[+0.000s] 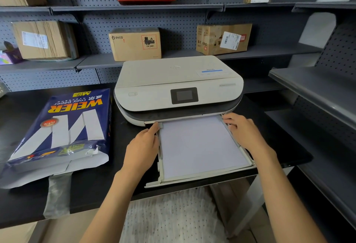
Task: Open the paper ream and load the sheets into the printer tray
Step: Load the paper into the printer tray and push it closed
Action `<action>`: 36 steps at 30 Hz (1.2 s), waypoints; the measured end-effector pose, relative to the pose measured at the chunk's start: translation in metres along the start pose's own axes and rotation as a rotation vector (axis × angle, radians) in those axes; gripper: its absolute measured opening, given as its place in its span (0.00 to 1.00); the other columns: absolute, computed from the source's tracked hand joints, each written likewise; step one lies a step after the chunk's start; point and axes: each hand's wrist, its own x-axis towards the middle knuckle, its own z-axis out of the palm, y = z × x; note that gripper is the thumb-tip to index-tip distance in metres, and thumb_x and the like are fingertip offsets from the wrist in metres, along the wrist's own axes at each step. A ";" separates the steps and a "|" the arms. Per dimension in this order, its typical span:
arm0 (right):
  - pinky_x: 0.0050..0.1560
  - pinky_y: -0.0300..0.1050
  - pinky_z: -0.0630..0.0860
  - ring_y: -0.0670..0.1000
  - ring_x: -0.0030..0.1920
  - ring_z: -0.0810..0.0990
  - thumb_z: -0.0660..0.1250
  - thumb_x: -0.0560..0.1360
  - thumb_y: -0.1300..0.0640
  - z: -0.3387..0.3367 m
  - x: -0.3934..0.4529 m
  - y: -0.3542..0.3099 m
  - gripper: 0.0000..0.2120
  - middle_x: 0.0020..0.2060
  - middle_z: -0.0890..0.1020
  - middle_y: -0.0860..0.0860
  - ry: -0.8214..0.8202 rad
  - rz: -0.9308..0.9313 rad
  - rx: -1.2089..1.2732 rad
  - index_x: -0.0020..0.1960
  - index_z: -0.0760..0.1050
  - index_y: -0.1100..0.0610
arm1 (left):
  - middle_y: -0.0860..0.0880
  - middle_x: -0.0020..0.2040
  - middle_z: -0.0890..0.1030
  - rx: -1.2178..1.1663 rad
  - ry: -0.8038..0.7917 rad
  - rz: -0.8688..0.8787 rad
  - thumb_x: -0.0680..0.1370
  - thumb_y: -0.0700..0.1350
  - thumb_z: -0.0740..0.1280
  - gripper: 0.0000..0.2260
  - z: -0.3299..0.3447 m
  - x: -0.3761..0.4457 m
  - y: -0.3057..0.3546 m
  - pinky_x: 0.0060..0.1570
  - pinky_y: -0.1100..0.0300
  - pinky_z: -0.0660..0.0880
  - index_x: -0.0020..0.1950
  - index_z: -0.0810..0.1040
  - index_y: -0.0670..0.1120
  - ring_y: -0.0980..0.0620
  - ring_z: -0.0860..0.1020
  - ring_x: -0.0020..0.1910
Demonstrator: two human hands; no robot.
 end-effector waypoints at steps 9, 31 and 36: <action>0.60 0.48 0.75 0.53 0.63 0.76 0.57 0.80 0.66 0.002 -0.001 0.000 0.21 0.64 0.79 0.50 -0.011 -0.011 0.034 0.69 0.73 0.50 | 0.47 0.63 0.77 -0.021 -0.012 0.029 0.82 0.44 0.53 0.20 -0.001 0.001 0.000 0.53 0.49 0.76 0.75 0.64 0.53 0.42 0.77 0.57; 0.56 0.38 0.74 0.41 0.51 0.80 0.79 0.67 0.52 -0.030 -0.052 -0.027 0.16 0.49 0.83 0.44 -0.582 -0.243 0.175 0.52 0.80 0.43 | 0.59 0.50 0.81 -0.397 -0.458 0.416 0.73 0.56 0.72 0.08 -0.044 -0.040 0.018 0.53 0.58 0.75 0.49 0.81 0.56 0.57 0.79 0.52; 0.64 0.38 0.69 0.37 0.58 0.75 0.81 0.63 0.48 -0.025 -0.064 -0.029 0.25 0.54 0.80 0.39 -0.733 -0.244 0.085 0.57 0.76 0.40 | 0.64 0.54 0.78 -0.271 -0.538 0.441 0.69 0.62 0.73 0.16 -0.042 -0.049 0.020 0.53 0.61 0.73 0.54 0.78 0.61 0.61 0.76 0.55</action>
